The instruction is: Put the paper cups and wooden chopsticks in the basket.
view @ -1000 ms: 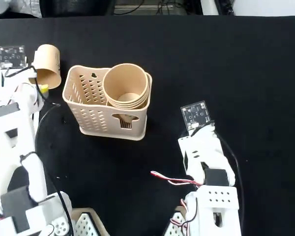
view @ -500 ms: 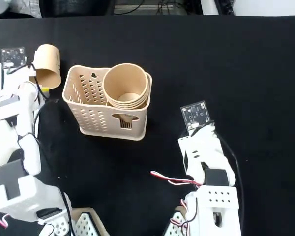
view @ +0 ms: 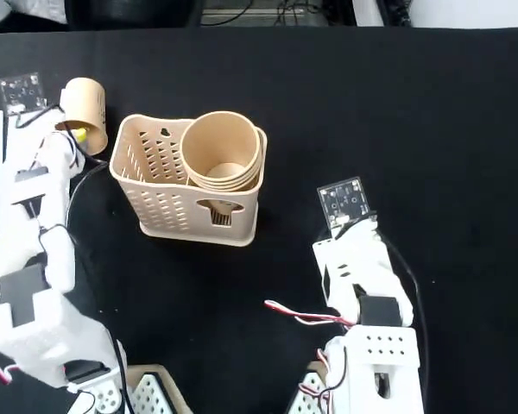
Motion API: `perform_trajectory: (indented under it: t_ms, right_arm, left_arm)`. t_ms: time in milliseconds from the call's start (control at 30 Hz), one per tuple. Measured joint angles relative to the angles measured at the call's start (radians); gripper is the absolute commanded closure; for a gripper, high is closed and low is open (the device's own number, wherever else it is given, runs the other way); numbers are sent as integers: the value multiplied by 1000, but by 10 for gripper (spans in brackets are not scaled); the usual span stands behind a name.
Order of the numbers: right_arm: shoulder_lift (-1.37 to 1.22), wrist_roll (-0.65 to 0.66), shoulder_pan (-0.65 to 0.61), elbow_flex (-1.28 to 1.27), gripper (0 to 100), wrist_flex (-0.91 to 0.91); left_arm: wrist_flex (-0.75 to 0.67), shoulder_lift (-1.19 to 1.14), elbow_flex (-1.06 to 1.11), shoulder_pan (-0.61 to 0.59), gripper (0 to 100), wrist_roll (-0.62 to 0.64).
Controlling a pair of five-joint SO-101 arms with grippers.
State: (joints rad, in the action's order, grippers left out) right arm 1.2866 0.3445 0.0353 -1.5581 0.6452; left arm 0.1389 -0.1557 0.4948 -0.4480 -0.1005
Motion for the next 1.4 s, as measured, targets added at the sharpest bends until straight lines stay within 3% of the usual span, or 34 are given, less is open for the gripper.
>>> perform_trajectory:
  t_ms: [167, 533, 833, 933, 1100, 1400]
  right_arm:
    - [0, 0, 0, -3, 956, -18]
    - [0, 0, 0, -9, 956, -21]
    - [0, 0, 0, -9, 956, -21]
    - [0, 0, 0, -9, 956, -21]
    - [0, 0, 0, -9, 956, -21]
    - [0, 0, 0, -9, 956, -21]
  left_arm:
    - [-137, -121, 0, 0, 971, 0]
    - [-169, -146, 69, 5, 971, -71]
    - [-169, 196, 339, 5, 971, -75]
    - [-169, 364, 433, 5, 940, -75]
    - [-169, 520, 466, 5, 707, -75]
    - [15, 381, 259, -31, 719, -75]
